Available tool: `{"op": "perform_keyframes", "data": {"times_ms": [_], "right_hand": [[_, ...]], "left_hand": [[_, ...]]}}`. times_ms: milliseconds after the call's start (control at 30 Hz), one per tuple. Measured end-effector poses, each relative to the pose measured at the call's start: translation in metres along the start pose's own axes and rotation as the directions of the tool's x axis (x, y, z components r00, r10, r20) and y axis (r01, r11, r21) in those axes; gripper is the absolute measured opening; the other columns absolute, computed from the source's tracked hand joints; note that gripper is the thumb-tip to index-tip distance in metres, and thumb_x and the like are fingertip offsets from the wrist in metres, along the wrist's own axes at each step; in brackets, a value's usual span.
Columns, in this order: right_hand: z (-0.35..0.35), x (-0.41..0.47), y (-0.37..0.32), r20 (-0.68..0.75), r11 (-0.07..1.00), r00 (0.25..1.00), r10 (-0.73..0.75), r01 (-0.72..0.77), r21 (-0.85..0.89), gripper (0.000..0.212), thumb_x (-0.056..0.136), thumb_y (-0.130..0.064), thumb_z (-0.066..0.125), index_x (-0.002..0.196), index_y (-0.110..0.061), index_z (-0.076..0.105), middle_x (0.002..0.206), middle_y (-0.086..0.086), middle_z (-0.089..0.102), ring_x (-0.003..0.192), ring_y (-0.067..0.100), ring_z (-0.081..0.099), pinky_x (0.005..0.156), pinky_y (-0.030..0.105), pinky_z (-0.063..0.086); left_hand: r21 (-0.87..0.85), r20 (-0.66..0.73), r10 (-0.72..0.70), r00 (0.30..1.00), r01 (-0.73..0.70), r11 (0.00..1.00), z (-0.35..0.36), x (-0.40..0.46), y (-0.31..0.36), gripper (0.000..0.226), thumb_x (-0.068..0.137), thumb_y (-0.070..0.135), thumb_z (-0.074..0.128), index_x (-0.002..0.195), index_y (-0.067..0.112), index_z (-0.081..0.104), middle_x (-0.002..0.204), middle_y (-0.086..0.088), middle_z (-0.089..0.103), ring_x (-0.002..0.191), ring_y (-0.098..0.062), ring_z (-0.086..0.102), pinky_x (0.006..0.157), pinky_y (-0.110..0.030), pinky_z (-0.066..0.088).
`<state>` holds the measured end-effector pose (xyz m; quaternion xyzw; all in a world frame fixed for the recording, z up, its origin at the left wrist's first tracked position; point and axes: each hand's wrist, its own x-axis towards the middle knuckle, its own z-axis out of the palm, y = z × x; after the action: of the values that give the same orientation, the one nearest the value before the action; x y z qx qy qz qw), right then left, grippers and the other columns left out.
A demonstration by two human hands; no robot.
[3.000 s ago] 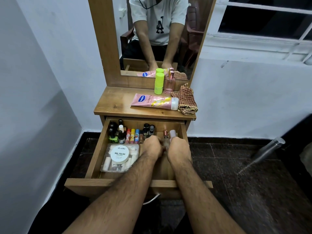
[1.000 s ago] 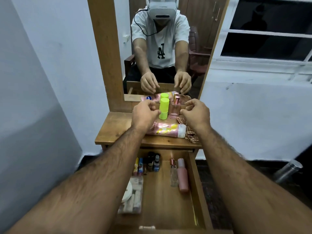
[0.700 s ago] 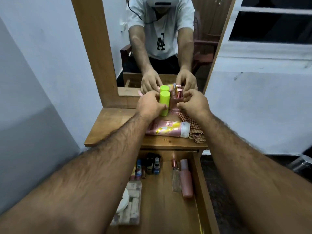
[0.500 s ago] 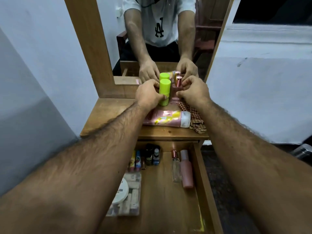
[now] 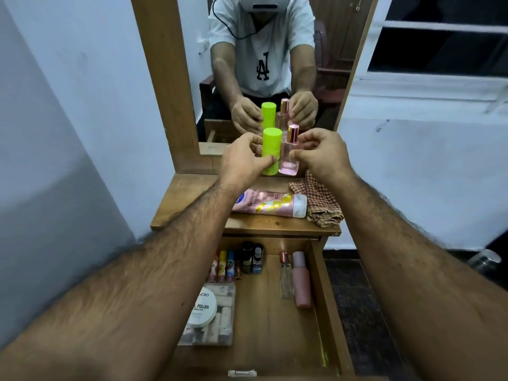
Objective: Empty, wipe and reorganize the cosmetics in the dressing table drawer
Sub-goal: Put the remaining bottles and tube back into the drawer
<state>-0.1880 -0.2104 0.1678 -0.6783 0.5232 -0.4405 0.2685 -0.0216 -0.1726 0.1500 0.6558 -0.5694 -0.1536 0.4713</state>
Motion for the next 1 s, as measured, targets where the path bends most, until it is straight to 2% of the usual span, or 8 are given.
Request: {"op": "perform_keyframes", "data": {"times_ms": [133,333,467,567,700,800,900,1000], "right_hand": [[-0.012,-0.034,-0.017,0.067,0.999,0.997,-0.027,0.024,0.047,0.028,0.074,-0.008,0.083,0.085,-0.026,0.067,0.081,-0.006,0.070,0.082,0.015,0.070,0.079,0.038,0.060],[-0.014,-0.092,-0.026,0.123,0.997,0.992,0.007,-0.016,0.077,0.028,0.071,-0.005,0.085,0.088,-0.020,0.067,0.080,-0.003,0.067,0.078,0.014,0.065,0.072,0.031,0.055],[-0.008,-0.133,-0.022,0.154,0.997,0.987,0.050,-0.058,0.044,0.030,0.067,-0.004,0.086,0.080,-0.022,0.066,0.078,-0.003,0.069,0.075,0.015,0.064,0.072,0.033,0.056],[0.000,-0.156,-0.008,0.141,0.993,0.983,0.117,-0.120,0.015,0.030,0.065,-0.005,0.086,0.071,-0.023,0.062,0.074,-0.001,0.070,0.074,0.020,0.068,0.075,0.042,0.059],[0.008,-0.181,0.014,0.147,0.971,0.961,0.234,-0.225,-0.077,0.025,0.071,-0.011,0.083,0.070,-0.025,0.063,0.076,-0.006,0.068,0.078,0.016,0.067,0.070,0.028,0.054],[0.016,-0.198,0.032,0.152,0.944,0.939,0.308,-0.282,-0.171,0.018,0.076,-0.014,0.081,0.078,-0.024,0.066,0.083,-0.005,0.069,0.077,0.012,0.065,0.058,0.019,0.047],[0.028,-0.203,0.047,0.136,0.904,0.909,0.395,-0.358,-0.235,0.017,0.077,-0.018,0.080,0.074,-0.026,0.065,0.082,-0.003,0.071,0.065,0.018,0.064,0.062,0.035,0.058],[0.038,-0.201,0.051,0.127,0.878,0.896,0.425,-0.375,-0.297,0.015,0.077,-0.027,0.081,0.080,-0.027,0.067,0.085,-0.003,0.070,0.075,0.017,0.066,0.070,0.037,0.060]], "left_hand": [[-0.023,0.020,0.022,1.000,-0.021,1.000,-0.017,-0.028,0.005,0.040,0.077,0.026,0.082,0.113,0.019,0.066,0.085,0.013,0.064,0.080,-0.002,0.060,0.072,-0.024,0.054],[-0.049,0.036,-0.029,0.999,0.030,0.998,-0.035,-0.091,-0.001,0.043,0.075,0.026,0.080,0.115,0.017,0.068,0.094,0.005,0.070,0.086,-0.011,0.065,0.081,-0.034,0.057],[-0.064,0.035,-0.064,0.997,0.066,0.996,-0.038,-0.135,-0.014,0.032,0.072,0.026,0.080,0.100,0.021,0.068,0.084,0.006,0.069,0.076,-0.011,0.065,0.074,-0.031,0.057],[-0.083,0.043,-0.096,0.994,0.099,0.992,-0.036,-0.162,-0.024,0.025,0.072,0.018,0.081,0.092,0.025,0.066,0.076,0.009,0.066,0.070,-0.011,0.063,0.071,-0.030,0.054],[-0.053,0.044,-0.147,0.988,0.149,0.987,-0.029,-0.186,-0.044,0.026,0.071,0.022,0.081,0.092,0.026,0.066,0.078,0.008,0.067,0.073,-0.012,0.064,0.070,-0.030,0.052],[-0.053,0.061,-0.193,0.979,0.196,0.979,-0.024,-0.198,-0.058,0.030,0.073,0.022,0.080,0.100,0.020,0.067,0.085,0.007,0.067,0.076,-0.009,0.063,0.065,-0.020,0.048],[-0.031,0.078,-0.211,0.974,0.214,0.976,-0.020,-0.204,-0.067,0.032,0.075,0.022,0.079,0.104,0.020,0.066,0.087,0.009,0.066,0.080,-0.007,0.063,0.071,-0.025,0.051],[-0.022,0.092,-0.230,0.969,0.233,0.972,-0.017,-0.206,-0.074,0.033,0.075,0.022,0.080,0.105,0.020,0.065,0.087,0.011,0.066,0.080,-0.005,0.063,0.074,-0.025,0.052]]}}
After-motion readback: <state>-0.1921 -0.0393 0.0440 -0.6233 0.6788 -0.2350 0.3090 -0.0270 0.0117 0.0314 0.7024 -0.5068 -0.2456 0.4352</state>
